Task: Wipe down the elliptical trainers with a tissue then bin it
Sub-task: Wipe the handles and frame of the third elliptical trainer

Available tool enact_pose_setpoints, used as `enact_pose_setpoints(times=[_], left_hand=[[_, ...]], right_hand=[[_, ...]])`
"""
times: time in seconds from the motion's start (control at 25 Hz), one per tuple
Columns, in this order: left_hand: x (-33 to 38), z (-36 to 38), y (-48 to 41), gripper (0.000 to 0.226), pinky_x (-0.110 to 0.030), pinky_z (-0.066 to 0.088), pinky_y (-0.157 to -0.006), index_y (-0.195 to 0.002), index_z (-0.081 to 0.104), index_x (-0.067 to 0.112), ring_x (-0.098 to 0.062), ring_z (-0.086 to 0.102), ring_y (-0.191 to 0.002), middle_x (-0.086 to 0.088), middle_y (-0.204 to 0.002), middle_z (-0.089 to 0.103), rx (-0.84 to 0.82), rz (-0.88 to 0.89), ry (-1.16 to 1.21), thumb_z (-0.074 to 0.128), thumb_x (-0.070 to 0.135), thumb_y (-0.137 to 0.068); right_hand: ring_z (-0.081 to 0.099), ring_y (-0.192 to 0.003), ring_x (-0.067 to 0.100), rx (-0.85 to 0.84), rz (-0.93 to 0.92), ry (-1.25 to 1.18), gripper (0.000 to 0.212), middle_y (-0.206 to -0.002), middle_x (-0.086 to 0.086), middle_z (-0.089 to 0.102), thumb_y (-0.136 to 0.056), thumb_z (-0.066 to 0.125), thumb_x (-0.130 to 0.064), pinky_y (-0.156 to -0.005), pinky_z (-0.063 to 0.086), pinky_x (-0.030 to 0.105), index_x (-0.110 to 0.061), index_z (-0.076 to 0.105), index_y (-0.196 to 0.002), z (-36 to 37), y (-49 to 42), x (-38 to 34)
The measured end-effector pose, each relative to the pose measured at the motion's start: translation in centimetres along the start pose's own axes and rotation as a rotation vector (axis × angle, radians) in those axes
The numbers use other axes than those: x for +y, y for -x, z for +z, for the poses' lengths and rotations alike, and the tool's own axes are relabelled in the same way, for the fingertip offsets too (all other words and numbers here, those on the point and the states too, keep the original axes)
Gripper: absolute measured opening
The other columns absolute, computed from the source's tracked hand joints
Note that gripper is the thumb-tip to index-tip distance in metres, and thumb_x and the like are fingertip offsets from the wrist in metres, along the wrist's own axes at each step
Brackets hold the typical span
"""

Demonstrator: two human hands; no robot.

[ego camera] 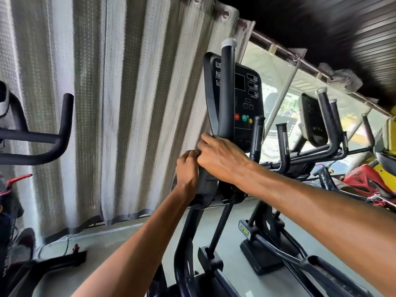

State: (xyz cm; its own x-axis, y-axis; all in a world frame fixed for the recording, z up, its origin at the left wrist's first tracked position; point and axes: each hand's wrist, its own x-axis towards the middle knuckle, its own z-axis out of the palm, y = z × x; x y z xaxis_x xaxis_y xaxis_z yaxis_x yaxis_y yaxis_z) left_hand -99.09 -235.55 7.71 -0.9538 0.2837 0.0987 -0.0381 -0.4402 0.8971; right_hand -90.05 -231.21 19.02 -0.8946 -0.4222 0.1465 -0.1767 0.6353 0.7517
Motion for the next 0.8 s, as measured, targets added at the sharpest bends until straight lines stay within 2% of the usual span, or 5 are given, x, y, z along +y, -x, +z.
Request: enact_pose_setpoints(times=[0.12,0.24,0.4,0.52,0.8], left_hand=[[2.1,1.3,1.5,0.027,-0.037,0.052,-0.075,-0.074,0.074,0.025,-0.020,0.067,-0.080,0.003,-0.076,0.072,-0.028,-0.007,-0.031,0.048,0.030,-0.081],[3.5,2.0,2.6,0.025,-0.032,0.042,-0.066,-0.069,0.070,0.021,-0.024,0.060,-0.070,0.005,-0.065,0.063,0.007,-0.066,-0.055,0.049,0.030,-0.081],[4.7,2.2,3.6,0.030,-0.026,0.043,-0.052,-0.084,0.068,0.000,-0.021,0.058,-0.056,-0.005,-0.068,0.065,0.005,-0.100,-0.047,0.047,0.020,-0.090],[6.1,2.3,4.0,0.032,-0.024,0.052,-0.050,-0.103,0.071,0.001,-0.025,0.071,-0.080,-0.015,-0.097,0.075,0.000,-0.106,-0.008,0.043,0.016,-0.099],[7.4,2.8,4.4,0.029,-0.022,0.053,-0.059,-0.095,0.067,0.006,-0.020,0.066,-0.077,-0.014,-0.093,0.070,0.015,-0.107,-0.095,0.044,0.021,-0.103]], right_hand=[[0.059,-0.095,0.031,0.247,0.005,-0.010,0.013,-0.087,0.016,0.067,-0.074,0.076,0.004,-0.072,0.061,0.041,0.004,0.066,-0.065,0.1,2.0,2.0],[0.058,-0.093,0.028,0.290,-0.005,0.007,0.018,-0.087,0.011,0.065,-0.076,0.076,0.004,-0.069,0.058,0.035,-0.001,0.065,-0.063,0.5,3.1,2.4],[0.057,-0.097,0.025,0.354,0.053,0.018,0.014,-0.098,0.010,0.063,-0.087,0.061,0.007,-0.076,0.060,0.034,0.001,0.067,-0.076,1.4,3.2,3.7],[0.057,-0.100,0.024,0.383,0.208,-0.046,0.023,-0.108,0.009,0.062,-0.089,0.048,0.003,-0.069,0.060,0.032,0.002,0.069,-0.097,1.3,3.1,4.7],[0.056,-0.102,0.025,0.436,0.377,-0.137,0.043,-0.121,0.011,0.058,-0.076,0.076,0.006,-0.067,0.061,0.031,0.004,0.065,-0.117,1.5,3.8,5.5]])
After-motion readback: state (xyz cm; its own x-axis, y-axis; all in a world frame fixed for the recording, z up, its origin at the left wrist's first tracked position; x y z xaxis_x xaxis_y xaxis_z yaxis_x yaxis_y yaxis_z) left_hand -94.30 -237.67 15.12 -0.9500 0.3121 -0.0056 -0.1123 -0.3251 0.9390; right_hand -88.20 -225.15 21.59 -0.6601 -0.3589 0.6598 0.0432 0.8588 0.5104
